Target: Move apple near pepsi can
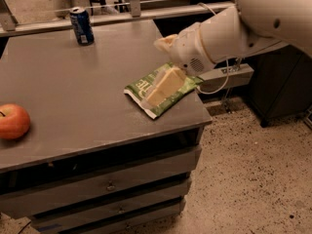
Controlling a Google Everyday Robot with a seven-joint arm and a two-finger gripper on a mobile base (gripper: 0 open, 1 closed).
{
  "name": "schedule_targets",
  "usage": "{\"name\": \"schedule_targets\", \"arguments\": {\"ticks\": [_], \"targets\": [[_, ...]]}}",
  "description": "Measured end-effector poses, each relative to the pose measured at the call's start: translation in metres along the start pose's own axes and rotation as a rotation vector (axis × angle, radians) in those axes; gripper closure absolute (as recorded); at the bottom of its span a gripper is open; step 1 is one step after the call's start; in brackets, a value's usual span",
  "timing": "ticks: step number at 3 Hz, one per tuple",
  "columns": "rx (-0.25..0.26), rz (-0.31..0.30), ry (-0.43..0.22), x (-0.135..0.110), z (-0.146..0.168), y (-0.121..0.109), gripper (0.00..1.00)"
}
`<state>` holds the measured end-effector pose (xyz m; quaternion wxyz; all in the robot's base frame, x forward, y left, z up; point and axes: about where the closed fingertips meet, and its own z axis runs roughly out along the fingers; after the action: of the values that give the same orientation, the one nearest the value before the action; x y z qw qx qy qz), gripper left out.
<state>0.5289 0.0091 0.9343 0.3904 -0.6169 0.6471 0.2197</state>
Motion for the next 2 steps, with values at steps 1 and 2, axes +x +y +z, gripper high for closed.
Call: {"name": "schedule_targets", "arguments": {"ticks": [1,2], "targets": [[-0.059,-0.039,-0.137,-0.028,0.066,-0.009,0.00],[-0.167,-0.061,-0.260,-0.062,0.137,-0.007,0.00]]}}
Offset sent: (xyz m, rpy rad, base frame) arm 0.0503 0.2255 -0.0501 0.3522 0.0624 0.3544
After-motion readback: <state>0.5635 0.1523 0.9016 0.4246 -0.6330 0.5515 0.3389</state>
